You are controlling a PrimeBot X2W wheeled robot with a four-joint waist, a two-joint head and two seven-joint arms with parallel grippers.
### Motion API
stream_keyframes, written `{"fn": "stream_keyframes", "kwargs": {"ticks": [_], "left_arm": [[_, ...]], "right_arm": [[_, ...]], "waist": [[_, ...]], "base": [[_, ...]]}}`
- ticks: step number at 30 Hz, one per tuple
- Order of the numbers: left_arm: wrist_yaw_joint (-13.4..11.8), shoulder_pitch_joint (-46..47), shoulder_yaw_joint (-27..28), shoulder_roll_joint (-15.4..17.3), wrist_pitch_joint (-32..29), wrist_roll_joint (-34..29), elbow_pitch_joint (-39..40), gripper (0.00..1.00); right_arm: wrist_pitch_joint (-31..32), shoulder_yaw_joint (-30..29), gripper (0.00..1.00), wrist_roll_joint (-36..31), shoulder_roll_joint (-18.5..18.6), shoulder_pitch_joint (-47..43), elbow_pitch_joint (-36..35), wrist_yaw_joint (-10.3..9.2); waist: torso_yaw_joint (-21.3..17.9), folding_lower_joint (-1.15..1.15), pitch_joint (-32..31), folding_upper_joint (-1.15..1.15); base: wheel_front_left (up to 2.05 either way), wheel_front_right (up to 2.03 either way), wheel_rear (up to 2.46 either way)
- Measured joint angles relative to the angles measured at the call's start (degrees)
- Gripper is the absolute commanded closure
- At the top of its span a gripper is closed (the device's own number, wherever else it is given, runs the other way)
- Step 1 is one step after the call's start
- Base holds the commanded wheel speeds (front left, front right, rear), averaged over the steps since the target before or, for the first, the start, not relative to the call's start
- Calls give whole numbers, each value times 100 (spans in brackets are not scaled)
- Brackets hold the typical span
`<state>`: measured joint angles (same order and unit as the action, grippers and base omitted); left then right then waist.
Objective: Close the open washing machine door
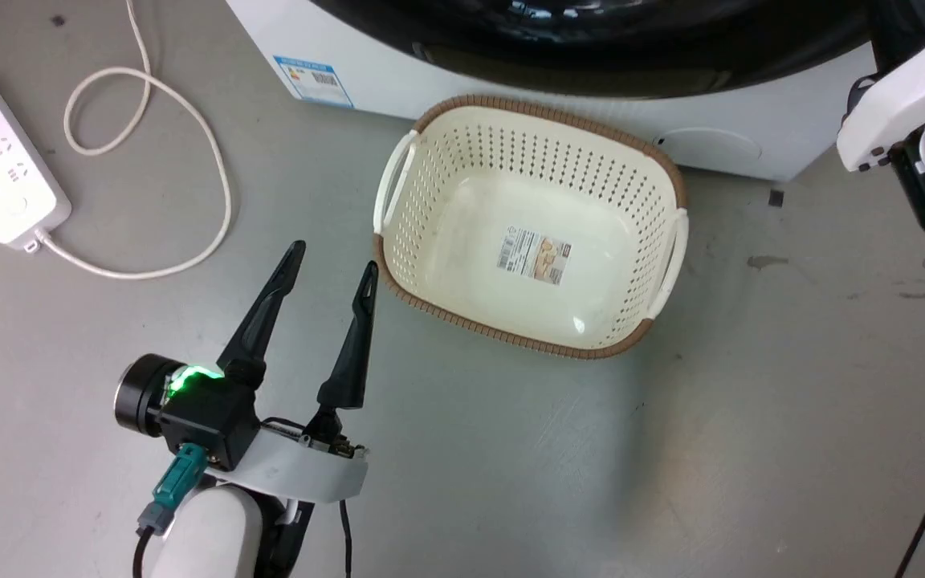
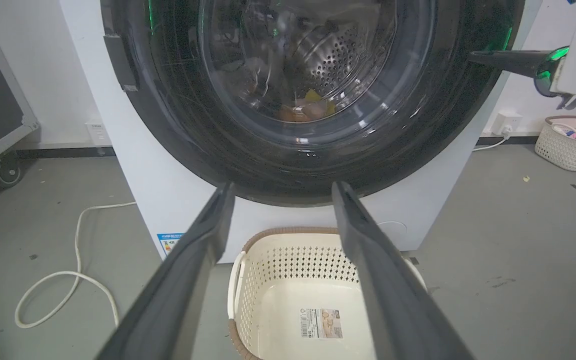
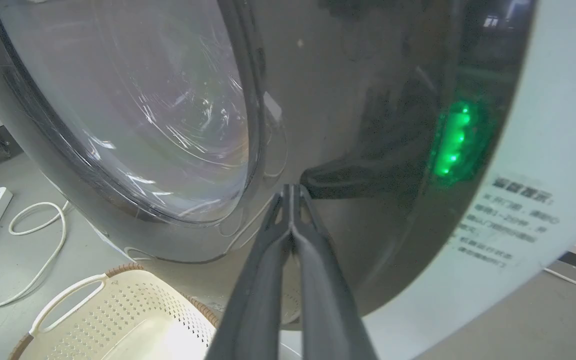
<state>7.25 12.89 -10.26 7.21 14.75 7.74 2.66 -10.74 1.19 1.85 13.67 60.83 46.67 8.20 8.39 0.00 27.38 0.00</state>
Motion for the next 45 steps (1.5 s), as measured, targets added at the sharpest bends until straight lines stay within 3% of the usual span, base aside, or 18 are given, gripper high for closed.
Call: {"fn": "stream_keyframes", "kwargs": {"ticks": [5, 6, 12, 24, 31, 36, 45], "left_arm": [[0, -15, 56, -44, 0, 47, -92, 0], [0, -27, 69, -49, 0, 55, -116, 0], [0, -231, 145, -52, 0, 113, -281, 0], [0, -805, 509, -58, 0, 204, -700, 0], [0, -1039, 703, -60, 0, 252, -817, 0], [-3, -1109, 846, -81, 0, 246, -864, 0], [-2, -1110, 877, -94, 0, 254, -1189, 0]], "right_arm": [[-234, -41, 100, 26, -48, -63, 158, -22], [-279, -31, 0, 36, -63, -120, 159, -35], [-397, -14, 0, 310, -162, -1101, -143, -66], [-401, -204, 0, 500, -363, -3702, -2585, -67], [-400, -417, 0, 272, -910, -5263, -3815, -67], [-401, -675, 0, 131, -1046, -5856, -4205, -67], [-401, -497, 0, 389, -1057, -6225, -4267, -67]], "waist": [[-48, 0, -264, 0], [-65, 0, -341, 0], [-193, 1, -908, 0], [-624, 2, -2054, 0], [-880, 1, -2496, 0], [-956, 1, -2611, 0], [-995, 0, -2676, 0]], "base": [[0, 0, 0], [0, 0, 0], [0, 0, 0], [0, 0, 0], [0, 0, 0], [0, 0, 0], [0, 0, 0]]}}
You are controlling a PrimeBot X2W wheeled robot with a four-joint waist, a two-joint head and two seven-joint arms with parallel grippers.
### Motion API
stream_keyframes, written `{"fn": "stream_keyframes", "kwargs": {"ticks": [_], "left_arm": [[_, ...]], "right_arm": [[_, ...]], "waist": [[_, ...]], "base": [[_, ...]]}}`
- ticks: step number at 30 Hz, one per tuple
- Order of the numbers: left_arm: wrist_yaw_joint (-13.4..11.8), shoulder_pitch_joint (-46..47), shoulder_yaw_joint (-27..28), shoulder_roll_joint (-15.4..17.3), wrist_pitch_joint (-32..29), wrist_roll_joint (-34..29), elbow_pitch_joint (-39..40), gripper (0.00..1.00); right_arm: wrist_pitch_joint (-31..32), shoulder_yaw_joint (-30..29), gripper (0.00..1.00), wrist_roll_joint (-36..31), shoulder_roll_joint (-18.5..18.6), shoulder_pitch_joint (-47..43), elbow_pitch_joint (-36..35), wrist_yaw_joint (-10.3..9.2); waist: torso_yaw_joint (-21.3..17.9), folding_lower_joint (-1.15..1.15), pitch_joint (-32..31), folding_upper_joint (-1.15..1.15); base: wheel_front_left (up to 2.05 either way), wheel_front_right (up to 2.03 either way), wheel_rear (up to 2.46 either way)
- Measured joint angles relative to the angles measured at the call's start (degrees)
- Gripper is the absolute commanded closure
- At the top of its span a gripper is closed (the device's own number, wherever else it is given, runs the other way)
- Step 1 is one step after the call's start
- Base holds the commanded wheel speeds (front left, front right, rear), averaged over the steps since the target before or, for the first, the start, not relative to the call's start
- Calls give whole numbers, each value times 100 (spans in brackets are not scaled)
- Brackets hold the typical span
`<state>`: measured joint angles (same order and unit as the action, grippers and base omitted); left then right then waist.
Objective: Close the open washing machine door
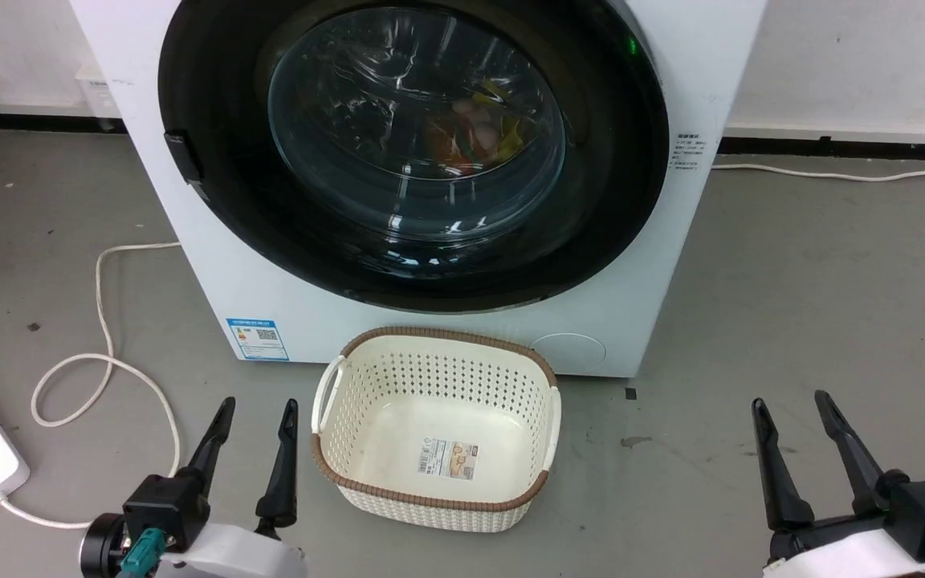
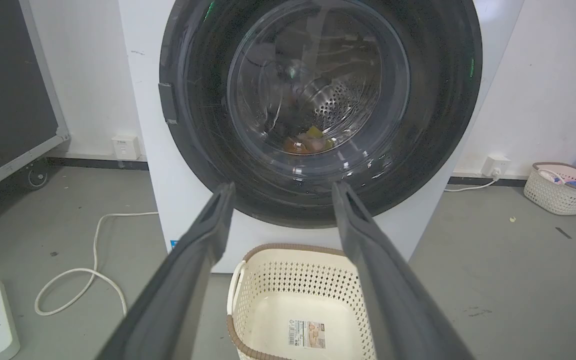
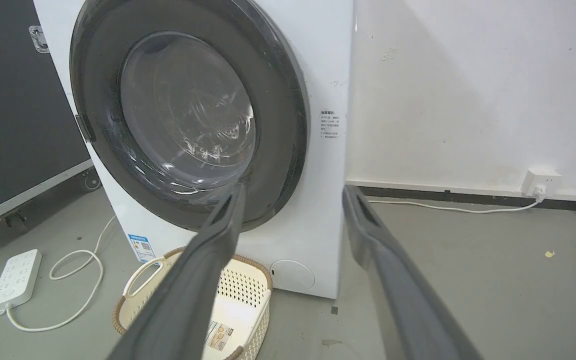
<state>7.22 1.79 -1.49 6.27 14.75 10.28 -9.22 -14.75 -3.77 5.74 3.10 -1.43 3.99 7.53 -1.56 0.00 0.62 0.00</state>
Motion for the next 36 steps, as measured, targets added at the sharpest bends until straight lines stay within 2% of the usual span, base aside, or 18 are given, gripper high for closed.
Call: {"fn": "stream_keyframes", "kwargs": {"ticks": [9, 10, 36], "left_arm": [[0, 1, -16, 4, 0, 52, -60, 0], [0, 1, -12, 4, 0, 53, -60, 100], [-103, 1, 5, -26, -223, -73, 69, 100]], "right_arm": [[0, 21, 0, 148, 0, -23, 20, 0], [0, 27, 100, 148, 0, -26, 30, 0], [212, 71, 100, 68, 0, -17, -7, 0]], "waist": [[-12, 0, -20, 0], [-9, 0, -25, 0], [19, 0, -33, 0]], "base": [[0, 0, 0], [0, 0, 0], [0, 0, 0]]}}
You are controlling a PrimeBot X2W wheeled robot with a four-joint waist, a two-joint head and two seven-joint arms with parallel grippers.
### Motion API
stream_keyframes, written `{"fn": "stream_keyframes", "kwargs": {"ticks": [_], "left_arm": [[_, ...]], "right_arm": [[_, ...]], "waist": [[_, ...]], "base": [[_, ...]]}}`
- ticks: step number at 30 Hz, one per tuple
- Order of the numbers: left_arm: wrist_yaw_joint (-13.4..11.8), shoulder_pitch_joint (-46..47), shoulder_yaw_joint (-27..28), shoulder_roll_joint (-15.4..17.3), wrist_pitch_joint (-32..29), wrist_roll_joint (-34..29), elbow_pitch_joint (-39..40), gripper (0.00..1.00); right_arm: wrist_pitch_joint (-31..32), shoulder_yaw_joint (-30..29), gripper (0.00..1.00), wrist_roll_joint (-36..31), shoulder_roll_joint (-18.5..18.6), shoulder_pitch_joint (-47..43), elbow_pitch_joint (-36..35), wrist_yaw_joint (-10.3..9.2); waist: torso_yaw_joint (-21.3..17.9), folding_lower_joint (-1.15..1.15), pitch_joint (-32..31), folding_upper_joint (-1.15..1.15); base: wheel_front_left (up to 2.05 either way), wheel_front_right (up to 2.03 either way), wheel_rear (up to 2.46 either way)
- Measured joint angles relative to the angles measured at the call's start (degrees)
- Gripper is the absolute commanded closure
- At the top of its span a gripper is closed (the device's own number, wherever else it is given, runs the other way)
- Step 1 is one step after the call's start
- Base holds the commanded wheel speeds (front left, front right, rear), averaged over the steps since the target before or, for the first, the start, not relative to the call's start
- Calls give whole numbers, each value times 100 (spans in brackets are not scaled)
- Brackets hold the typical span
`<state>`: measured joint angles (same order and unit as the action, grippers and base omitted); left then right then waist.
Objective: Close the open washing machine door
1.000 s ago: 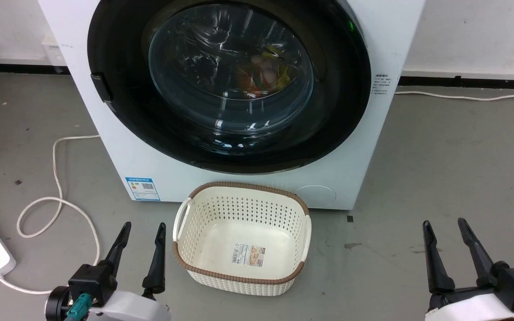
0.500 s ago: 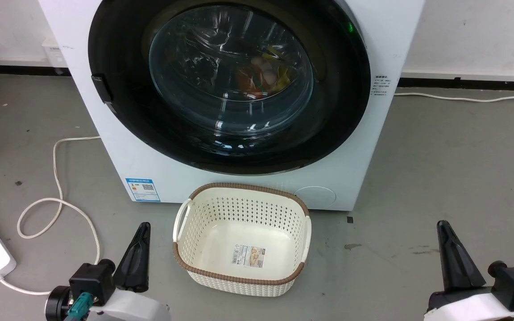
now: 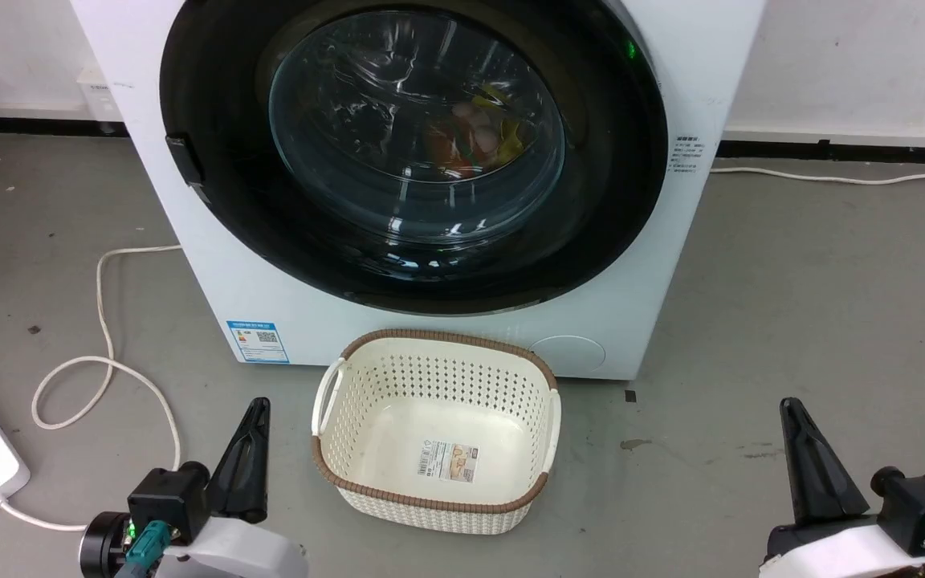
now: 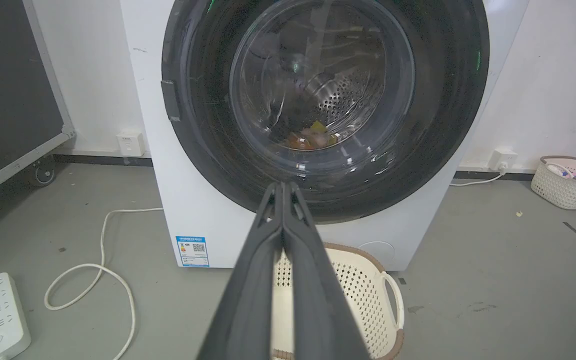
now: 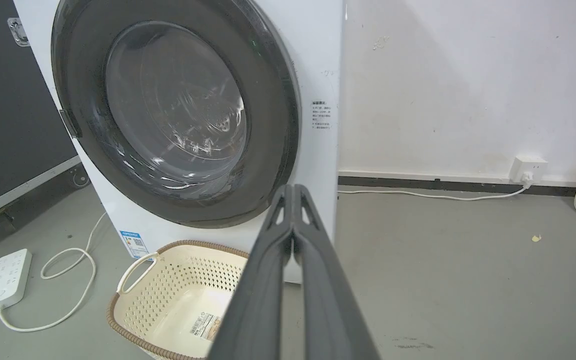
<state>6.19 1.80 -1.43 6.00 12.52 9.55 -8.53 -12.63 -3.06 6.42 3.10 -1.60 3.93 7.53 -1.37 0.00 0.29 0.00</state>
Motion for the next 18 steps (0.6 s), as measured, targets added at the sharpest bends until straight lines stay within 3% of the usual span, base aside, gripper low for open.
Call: {"fn": "stream_keyframes", "kwargs": {"ticks": [18], "left_arm": [[-99, -1, 23, -56, -220, -169, 146, 100]], "right_arm": [[240, 57, 100, -100, 0, 6, -54, 0]], "waist": [[23, 0, -5, 0]], "base": [[0, 0, 0]]}}
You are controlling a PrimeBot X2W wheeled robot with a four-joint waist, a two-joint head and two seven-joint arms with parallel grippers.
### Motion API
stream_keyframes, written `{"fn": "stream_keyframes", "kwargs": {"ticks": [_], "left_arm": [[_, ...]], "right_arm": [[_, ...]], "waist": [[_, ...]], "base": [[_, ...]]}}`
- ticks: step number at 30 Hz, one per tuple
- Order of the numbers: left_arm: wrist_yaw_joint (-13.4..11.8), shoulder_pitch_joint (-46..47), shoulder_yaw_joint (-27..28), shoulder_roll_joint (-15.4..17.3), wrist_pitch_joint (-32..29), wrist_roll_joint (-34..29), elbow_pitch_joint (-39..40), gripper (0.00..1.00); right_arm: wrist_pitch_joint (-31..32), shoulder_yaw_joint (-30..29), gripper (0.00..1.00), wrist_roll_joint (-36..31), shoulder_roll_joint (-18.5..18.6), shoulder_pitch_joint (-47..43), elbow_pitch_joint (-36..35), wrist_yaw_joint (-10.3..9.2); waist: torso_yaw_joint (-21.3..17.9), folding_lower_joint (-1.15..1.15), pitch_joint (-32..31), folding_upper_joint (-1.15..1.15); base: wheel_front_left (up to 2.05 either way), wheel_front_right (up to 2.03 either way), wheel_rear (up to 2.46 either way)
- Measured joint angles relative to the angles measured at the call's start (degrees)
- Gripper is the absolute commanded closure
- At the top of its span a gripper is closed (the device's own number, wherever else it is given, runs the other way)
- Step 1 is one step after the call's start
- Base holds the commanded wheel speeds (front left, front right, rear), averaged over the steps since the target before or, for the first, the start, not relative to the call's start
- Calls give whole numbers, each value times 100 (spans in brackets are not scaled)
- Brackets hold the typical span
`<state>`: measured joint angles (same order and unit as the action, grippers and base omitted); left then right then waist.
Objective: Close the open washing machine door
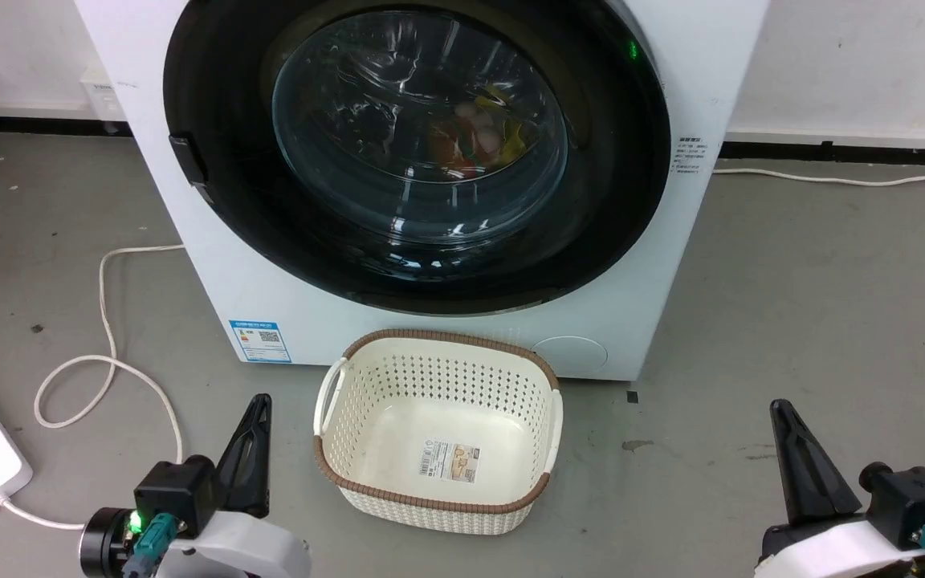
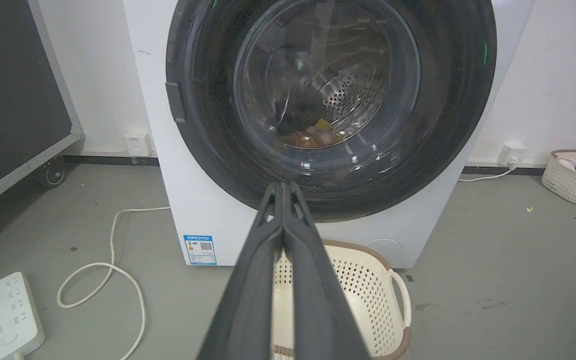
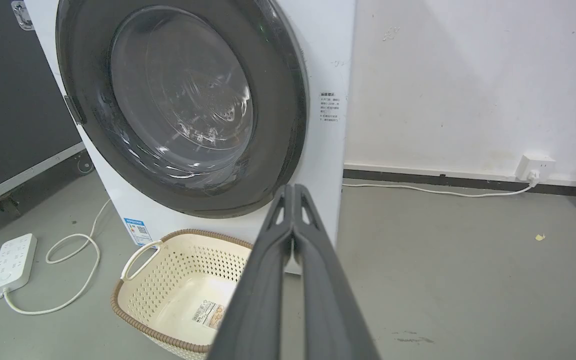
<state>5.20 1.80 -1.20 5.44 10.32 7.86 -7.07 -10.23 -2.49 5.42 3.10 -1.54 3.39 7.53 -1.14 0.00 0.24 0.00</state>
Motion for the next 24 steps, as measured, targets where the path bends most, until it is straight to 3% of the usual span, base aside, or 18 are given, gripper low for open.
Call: {"fn": "stream_keyframes", "kwargs": {"ticks": [24], "left_arm": [[-111, -7, 26, -74, -282, -196, 187, 100]], "right_arm": [[266, 69, 100, -143, 0, 3, -74, 0]], "waist": [[31, 0, -7, 0]], "base": [[0, 0, 0]]}}
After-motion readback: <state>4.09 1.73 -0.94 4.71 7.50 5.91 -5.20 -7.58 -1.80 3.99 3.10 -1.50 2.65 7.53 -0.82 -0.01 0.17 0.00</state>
